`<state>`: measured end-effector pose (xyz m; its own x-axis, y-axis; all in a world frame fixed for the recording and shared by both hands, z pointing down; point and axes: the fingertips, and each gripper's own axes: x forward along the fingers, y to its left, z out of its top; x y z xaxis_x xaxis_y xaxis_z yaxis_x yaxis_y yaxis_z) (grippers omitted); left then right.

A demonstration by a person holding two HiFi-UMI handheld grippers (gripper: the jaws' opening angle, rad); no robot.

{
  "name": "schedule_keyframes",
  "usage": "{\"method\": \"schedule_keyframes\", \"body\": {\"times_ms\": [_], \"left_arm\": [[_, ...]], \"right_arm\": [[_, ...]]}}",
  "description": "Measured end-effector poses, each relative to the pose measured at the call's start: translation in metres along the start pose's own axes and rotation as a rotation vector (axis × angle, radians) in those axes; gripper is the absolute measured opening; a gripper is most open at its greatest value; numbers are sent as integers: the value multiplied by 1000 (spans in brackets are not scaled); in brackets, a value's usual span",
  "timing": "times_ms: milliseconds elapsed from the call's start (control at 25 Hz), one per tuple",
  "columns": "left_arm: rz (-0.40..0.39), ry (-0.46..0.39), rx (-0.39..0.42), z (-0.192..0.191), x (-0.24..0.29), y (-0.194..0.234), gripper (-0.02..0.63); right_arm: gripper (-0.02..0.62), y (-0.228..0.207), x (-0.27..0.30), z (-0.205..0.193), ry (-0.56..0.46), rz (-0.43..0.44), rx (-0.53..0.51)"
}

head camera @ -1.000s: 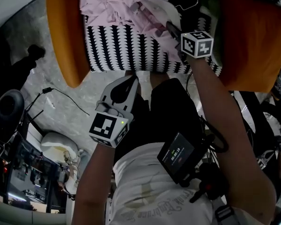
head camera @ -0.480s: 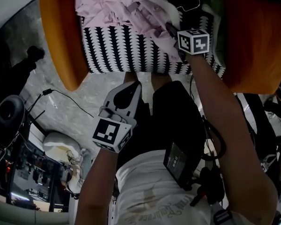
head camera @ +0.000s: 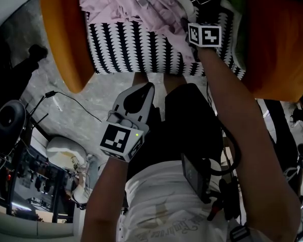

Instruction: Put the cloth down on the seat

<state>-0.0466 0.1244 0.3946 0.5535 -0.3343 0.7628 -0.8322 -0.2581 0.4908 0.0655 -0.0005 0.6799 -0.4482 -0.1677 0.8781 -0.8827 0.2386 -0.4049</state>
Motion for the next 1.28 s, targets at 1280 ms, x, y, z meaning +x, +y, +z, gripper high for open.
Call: {"method": "schedule_keyframes", "body": {"times_ms": [1280], "left_arm": [[-29, -121, 81, -19, -16, -6, 12]], "right_arm": [[20, -48, -138, -34, -278, 57, 257]]}}
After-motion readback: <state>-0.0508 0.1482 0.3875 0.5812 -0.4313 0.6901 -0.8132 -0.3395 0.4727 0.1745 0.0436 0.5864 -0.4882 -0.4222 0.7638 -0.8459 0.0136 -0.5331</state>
